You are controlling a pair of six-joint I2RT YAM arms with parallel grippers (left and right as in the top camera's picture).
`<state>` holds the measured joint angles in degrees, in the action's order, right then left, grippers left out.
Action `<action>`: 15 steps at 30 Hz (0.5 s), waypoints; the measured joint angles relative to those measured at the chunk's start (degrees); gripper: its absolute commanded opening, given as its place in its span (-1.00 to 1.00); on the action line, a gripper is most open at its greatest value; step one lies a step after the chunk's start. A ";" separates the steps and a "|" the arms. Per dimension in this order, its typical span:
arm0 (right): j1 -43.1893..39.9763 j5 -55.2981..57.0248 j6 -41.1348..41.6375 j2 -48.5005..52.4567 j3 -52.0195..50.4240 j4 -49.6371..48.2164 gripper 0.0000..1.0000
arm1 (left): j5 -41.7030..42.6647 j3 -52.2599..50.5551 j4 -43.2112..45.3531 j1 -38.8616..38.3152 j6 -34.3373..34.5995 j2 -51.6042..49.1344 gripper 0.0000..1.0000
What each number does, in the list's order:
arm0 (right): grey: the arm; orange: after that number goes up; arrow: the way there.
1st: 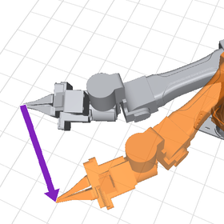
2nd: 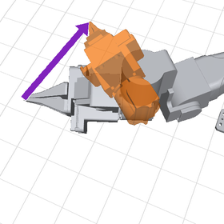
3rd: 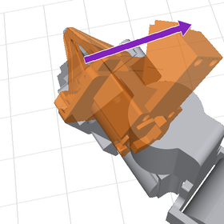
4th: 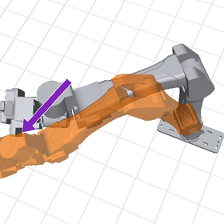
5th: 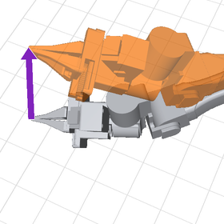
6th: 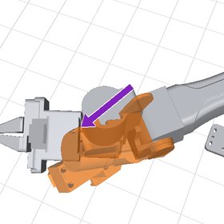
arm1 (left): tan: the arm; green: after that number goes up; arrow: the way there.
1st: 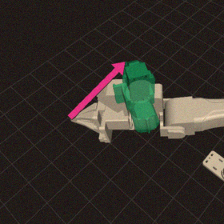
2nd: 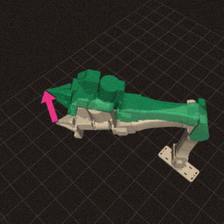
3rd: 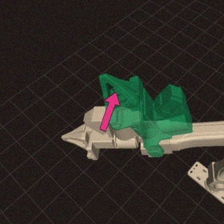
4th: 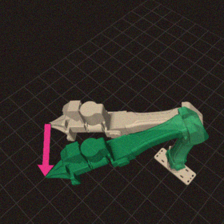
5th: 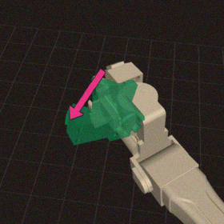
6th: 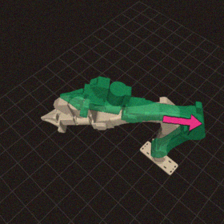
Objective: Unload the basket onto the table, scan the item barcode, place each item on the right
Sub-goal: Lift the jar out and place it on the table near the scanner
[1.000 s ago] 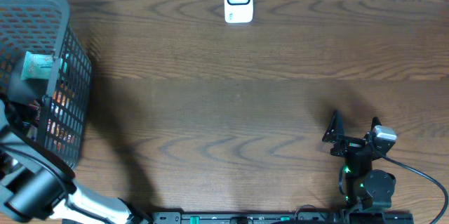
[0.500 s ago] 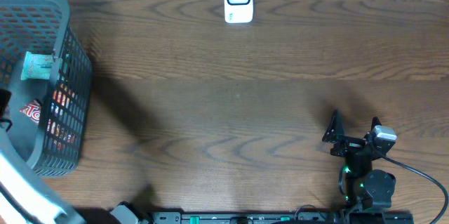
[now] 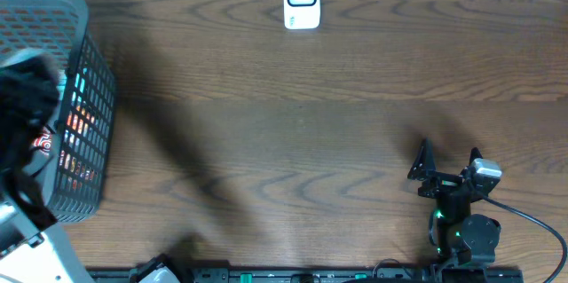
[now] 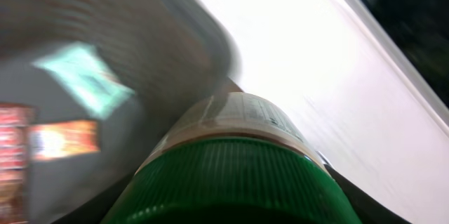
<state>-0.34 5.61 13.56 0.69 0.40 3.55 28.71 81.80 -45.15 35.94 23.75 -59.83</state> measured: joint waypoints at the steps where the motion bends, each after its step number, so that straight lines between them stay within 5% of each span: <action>1: 0.00 0.00 0.00 0.00 0.00 0.00 0.99 | 0.63 -0.02 -0.04 -1.92 0.00 -0.11 0.18; 6: 0.00 0.00 0.00 0.00 0.00 0.00 0.99 | 1.14 0.00 -2.32 -14.75 0.02 -1.84 0.18; 15: 0.00 0.00 0.00 0.00 0.00 0.00 0.98 | -14.40 -0.02 -5.62 -38.80 2.84 -12.17 0.19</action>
<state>-0.34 5.61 13.56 0.69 0.40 3.55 14.31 81.78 -50.76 -2.85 26.59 -72.01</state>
